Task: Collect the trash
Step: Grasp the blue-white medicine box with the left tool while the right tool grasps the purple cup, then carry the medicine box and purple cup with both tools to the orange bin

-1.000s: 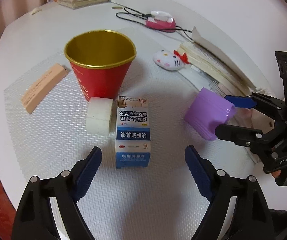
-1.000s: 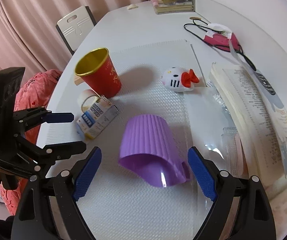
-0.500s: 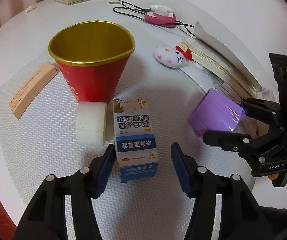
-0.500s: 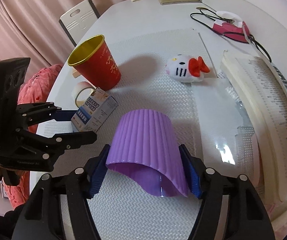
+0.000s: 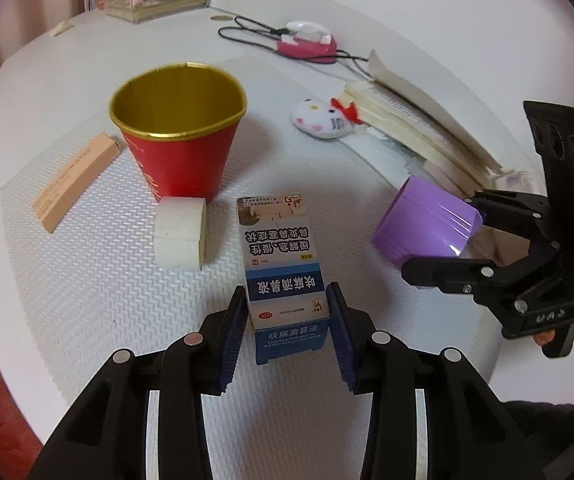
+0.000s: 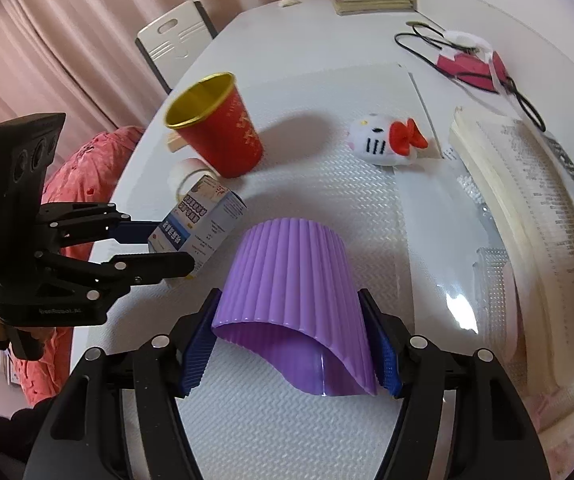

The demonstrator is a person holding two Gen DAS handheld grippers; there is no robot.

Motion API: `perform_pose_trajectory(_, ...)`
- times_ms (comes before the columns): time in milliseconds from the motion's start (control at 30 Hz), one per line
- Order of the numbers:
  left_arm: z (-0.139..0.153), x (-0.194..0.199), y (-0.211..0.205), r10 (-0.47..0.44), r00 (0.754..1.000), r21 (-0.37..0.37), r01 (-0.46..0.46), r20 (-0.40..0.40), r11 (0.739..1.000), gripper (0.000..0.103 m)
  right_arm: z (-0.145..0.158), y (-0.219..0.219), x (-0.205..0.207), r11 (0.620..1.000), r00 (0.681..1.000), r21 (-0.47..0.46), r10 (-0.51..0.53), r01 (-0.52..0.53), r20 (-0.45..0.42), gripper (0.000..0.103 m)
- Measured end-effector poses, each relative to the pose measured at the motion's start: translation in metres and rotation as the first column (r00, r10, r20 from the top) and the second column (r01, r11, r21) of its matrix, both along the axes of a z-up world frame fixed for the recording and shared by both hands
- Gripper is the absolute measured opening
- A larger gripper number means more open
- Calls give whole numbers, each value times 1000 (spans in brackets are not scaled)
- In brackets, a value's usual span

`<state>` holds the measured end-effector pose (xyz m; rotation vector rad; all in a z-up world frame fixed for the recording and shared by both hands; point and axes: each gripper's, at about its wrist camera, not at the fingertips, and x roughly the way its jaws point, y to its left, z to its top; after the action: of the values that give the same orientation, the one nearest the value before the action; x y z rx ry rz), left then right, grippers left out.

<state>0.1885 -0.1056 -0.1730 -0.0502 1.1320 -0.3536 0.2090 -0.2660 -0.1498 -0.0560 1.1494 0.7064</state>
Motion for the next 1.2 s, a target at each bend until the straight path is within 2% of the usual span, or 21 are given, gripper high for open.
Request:
perform_pose_trajectory(333,45,-55,10,32,998,10,-32,54,999,42,40,6,-33,996,996,10,87,-87,28,66)
perform_pose_trajectory(567,74,-107,30,91,992,45,-95,89,994,42,62,22,-63,986,986,18,162,-163,40,66)
perform_pose_trajectory(900,94,-180,78,232,967,78,-241,105,967,42,85,96,-104,938,939,48,339,-342,63,66)
perform_pose_trajectory(1200,92,-242,142,395,915,75,-401,83,913,42,91,189,-142,871,873,62,484,-488,68,66)
